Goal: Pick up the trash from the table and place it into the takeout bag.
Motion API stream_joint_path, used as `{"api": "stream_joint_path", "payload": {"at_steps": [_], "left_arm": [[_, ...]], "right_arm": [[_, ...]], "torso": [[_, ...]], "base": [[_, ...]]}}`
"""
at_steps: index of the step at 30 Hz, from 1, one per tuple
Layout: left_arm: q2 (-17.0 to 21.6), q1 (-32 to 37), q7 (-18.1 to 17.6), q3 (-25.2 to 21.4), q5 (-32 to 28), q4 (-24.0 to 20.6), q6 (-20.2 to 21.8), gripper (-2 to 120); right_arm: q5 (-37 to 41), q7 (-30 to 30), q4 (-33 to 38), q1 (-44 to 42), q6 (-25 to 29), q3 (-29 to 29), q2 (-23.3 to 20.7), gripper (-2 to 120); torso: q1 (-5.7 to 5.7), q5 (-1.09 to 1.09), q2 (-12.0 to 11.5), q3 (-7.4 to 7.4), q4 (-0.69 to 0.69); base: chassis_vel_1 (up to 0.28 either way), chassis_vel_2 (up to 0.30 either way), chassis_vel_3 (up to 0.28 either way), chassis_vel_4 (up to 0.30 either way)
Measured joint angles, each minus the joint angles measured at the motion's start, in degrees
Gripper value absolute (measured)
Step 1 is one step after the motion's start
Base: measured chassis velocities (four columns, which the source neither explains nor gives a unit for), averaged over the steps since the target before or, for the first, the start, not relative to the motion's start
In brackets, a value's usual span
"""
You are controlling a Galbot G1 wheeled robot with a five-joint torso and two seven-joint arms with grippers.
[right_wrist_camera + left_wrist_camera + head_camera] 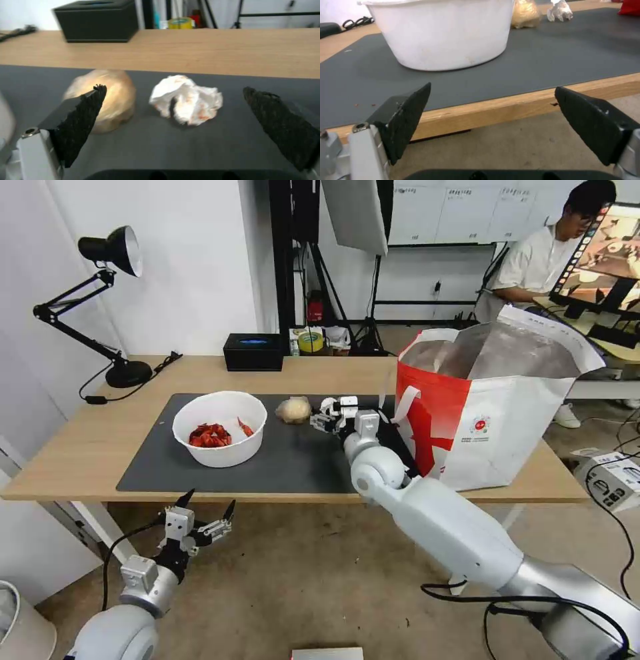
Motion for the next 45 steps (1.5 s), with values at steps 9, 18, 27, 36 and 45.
{"api": "stream_joint_path", "payload": {"at_steps": [9,18,27,36,45], "left_arm": [[-0.60,-0.19,0.01,-0.15,-0.05,0.15,0.00,100],[-0.52,-0.38,0.01,0.05,-0.14,0.44,-0.01,100],[-0.55,-0.88,0.02,0.52,-0.27,0.81,-0.08,100],[-0.43,-0.89,0.03,0.55,-0.28,0.82,-0.19,100],[-0.74,-0.85,0.09,0.55,-0.26,0.60,-0.22,100]], "right_arm": [[0.37,5.49,-7.59,4.19,-2.89,-0.05,5.29,100],[0.62,8.53,-13.32,6.48,-5.08,-0.19,8.79,100],[1.16,8.70,-19.10,9.58,-5.49,-0.92,11.45,100],[2.82,7.25,-21.14,11.25,-8.34,-1.73,12.09,100],[3.96,6.84,-23.66,12.16,-9.72,-2.23,12.98,100]], "torso": [[-0.01,0.00,0.00,-0.01,0.00],[0.00,0.00,0.00,0.00,0.00],[0.00,0.00,0.00,0.00,0.00],[0.00,0.00,0.01,0.00,0.00],[0.00,0.00,0.01,0.00,0.00]], "base": [[0.000,0.000,0.000,0.000],[0.000,0.000,0.000,0.000],[0.000,0.000,0.000,0.000],[0.000,0.000,0.000,0.000],[0.000,0.000,0.000,0.000]]}}
